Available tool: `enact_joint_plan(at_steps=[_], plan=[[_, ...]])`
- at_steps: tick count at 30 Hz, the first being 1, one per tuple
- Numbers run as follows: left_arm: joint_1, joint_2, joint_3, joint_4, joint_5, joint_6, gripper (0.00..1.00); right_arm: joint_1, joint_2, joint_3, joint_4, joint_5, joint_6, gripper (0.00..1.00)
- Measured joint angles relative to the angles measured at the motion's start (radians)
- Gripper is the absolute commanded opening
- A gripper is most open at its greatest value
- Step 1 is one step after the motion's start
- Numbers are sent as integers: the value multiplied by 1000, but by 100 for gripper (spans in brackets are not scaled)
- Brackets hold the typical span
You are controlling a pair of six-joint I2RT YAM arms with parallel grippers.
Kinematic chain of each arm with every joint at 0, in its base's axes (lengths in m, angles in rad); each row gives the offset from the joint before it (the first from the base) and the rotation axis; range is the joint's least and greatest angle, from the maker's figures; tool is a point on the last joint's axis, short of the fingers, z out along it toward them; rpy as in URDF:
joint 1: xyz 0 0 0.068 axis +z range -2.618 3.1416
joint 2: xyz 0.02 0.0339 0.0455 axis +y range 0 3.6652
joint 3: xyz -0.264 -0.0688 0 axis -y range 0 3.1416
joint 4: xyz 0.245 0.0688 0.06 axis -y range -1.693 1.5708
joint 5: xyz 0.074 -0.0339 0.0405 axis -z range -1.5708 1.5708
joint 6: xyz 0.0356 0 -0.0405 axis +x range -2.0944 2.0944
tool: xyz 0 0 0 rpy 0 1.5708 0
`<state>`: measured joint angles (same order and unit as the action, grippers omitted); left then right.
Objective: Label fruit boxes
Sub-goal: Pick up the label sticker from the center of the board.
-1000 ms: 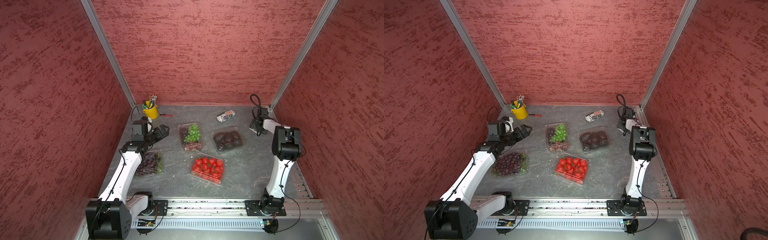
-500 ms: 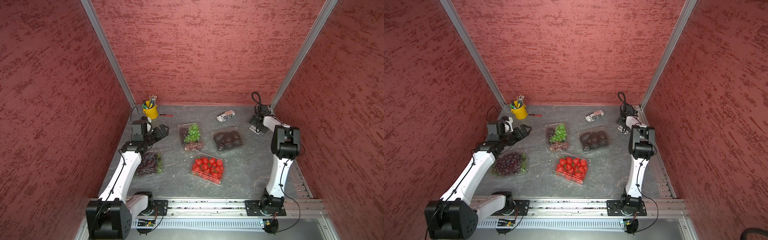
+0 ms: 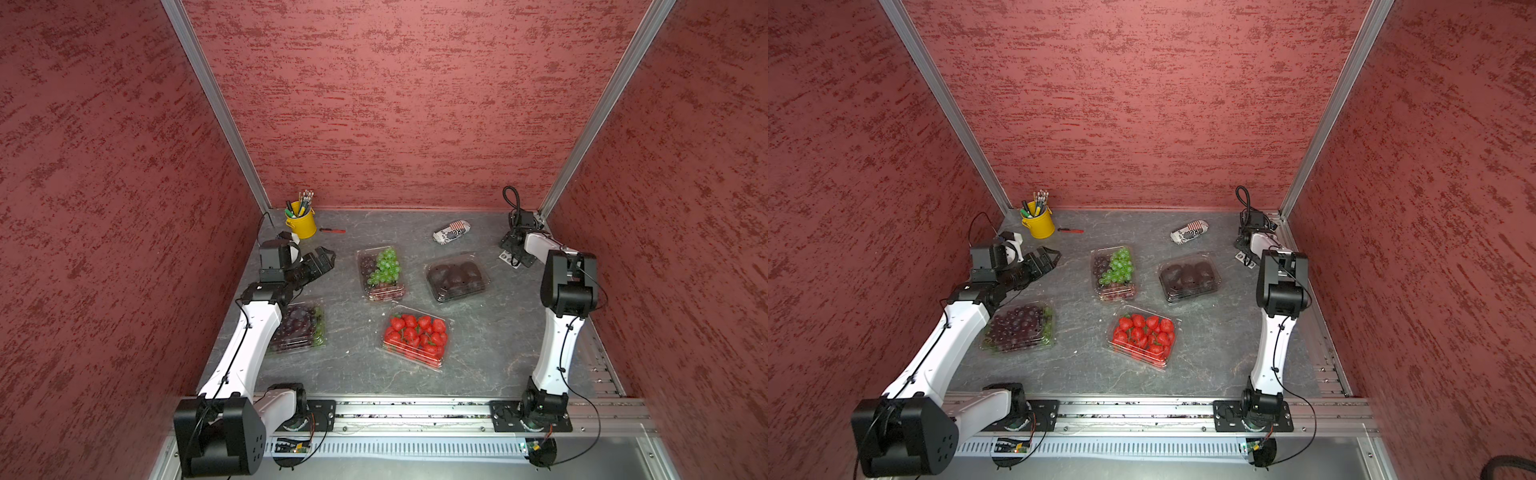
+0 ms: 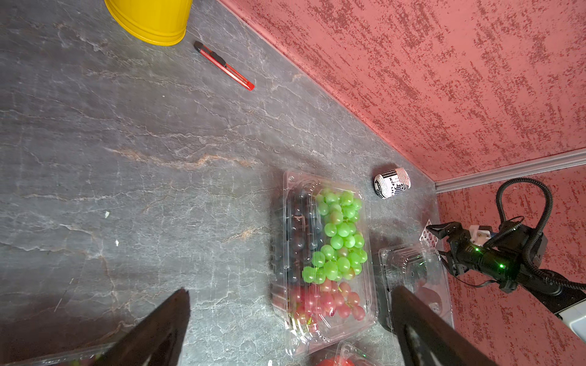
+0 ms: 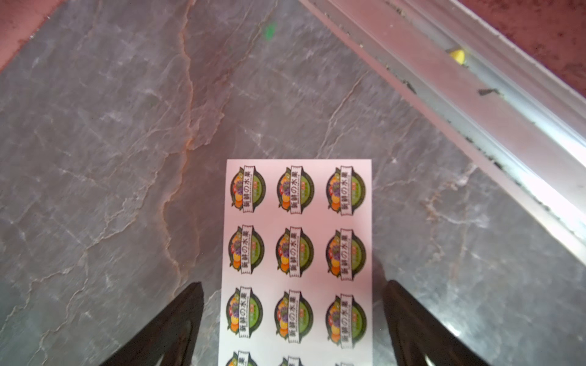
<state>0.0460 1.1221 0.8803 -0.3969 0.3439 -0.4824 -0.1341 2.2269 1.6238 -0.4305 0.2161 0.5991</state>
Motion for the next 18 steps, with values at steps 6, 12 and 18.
enact_joint_plan(at_steps=[6, 12, 18], plan=[[4, 9, 0, 7, 5, 0, 100, 9, 6, 12, -12, 9, -8, 93], [6, 13, 0, 15, 16, 0, 100, 29, 23, 26, -34, 63, -35, 72], [12, 13, -8, 16, 18, 0, 100, 39, 31, 32, -36, 72, -52, 52]])
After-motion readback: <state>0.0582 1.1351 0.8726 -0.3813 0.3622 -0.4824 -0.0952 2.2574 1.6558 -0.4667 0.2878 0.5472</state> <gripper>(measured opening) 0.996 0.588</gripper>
